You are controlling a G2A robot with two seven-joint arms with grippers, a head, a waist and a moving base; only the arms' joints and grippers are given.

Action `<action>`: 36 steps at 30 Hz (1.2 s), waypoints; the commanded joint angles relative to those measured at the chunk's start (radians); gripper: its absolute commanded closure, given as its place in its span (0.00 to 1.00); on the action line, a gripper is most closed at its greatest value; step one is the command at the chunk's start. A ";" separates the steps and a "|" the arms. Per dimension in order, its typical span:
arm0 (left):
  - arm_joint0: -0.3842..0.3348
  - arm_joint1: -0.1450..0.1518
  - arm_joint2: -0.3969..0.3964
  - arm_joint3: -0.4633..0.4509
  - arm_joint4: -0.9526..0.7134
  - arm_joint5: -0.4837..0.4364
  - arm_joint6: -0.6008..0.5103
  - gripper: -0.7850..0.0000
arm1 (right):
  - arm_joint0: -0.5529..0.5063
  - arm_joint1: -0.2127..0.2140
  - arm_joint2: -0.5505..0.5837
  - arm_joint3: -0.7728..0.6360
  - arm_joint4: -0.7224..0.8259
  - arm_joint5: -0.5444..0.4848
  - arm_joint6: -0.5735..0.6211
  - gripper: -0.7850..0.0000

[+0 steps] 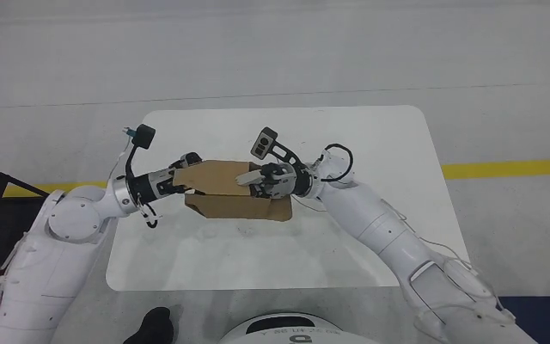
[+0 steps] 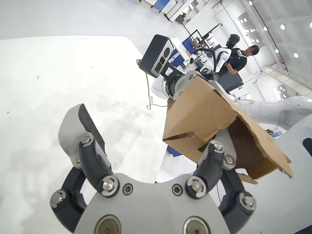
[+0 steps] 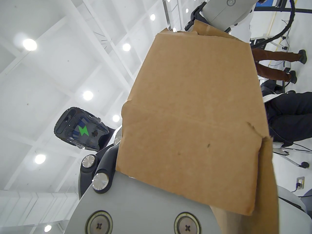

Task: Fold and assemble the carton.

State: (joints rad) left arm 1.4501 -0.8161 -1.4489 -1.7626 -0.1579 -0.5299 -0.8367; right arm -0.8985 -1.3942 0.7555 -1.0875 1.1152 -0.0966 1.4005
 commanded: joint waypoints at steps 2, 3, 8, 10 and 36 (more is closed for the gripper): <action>-0.008 -0.002 0.005 -0.006 0.002 0.019 -0.003 0.00 | 0.001 -0.005 0.002 0.004 -0.003 0.006 0.005 1.00; -0.008 -0.002 0.006 -0.007 0.002 0.022 -0.003 0.00 | 0.001 -0.006 0.002 0.005 -0.003 0.007 0.005 1.00; -0.011 -0.003 0.003 -0.015 0.011 0.040 -0.004 0.00 | 0.002 -0.012 0.008 0.013 -0.008 0.012 0.008 1.00; -0.008 -0.003 -0.002 -0.010 0.009 0.043 -0.006 0.00 | 0.001 -0.014 0.013 0.017 -0.007 0.012 0.012 1.00; 0.161 0.004 -0.153 -0.078 -0.145 -0.056 -0.073 0.00 | -0.053 -0.022 0.112 0.008 0.108 0.101 0.062 1.00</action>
State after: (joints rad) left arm 1.6176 -0.8113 -1.6089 -1.8341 -0.3175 -0.5968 -0.9173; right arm -0.9527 -1.4147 0.8666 -1.0824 1.2219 0.0013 1.4636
